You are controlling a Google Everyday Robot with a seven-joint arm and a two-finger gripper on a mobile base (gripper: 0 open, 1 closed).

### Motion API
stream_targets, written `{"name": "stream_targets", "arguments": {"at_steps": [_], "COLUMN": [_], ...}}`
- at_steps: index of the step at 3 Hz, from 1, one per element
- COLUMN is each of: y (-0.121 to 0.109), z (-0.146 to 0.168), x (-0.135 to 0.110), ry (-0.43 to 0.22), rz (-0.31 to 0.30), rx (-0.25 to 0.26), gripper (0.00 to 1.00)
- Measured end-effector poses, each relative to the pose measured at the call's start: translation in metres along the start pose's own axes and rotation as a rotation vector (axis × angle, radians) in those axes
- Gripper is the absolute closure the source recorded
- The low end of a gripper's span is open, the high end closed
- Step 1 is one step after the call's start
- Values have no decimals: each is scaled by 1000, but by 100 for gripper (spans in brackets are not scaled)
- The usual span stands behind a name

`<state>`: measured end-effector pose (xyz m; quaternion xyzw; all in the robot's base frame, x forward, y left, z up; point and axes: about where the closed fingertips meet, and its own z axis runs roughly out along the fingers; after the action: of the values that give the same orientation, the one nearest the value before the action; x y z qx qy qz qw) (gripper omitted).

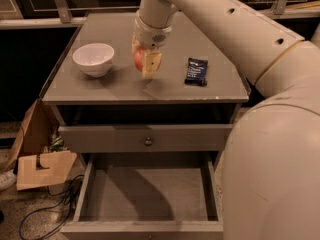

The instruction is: Pick apple from middle drawer and place on counter

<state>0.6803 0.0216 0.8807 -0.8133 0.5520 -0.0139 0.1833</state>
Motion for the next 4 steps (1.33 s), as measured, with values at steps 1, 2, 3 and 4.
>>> {"name": "stream_targets", "arguments": {"at_steps": [1,2,3,4], "y": [-6,-13,-14,-6], "z": [4,11,24,48], "x": [-5,-15,-25,-21], "ry": [20,45,65,40], "rz": [-13,-53,-114,-121], "rx": [-22,-47,-96,-156], "gripper": [100,100,100,100]}}
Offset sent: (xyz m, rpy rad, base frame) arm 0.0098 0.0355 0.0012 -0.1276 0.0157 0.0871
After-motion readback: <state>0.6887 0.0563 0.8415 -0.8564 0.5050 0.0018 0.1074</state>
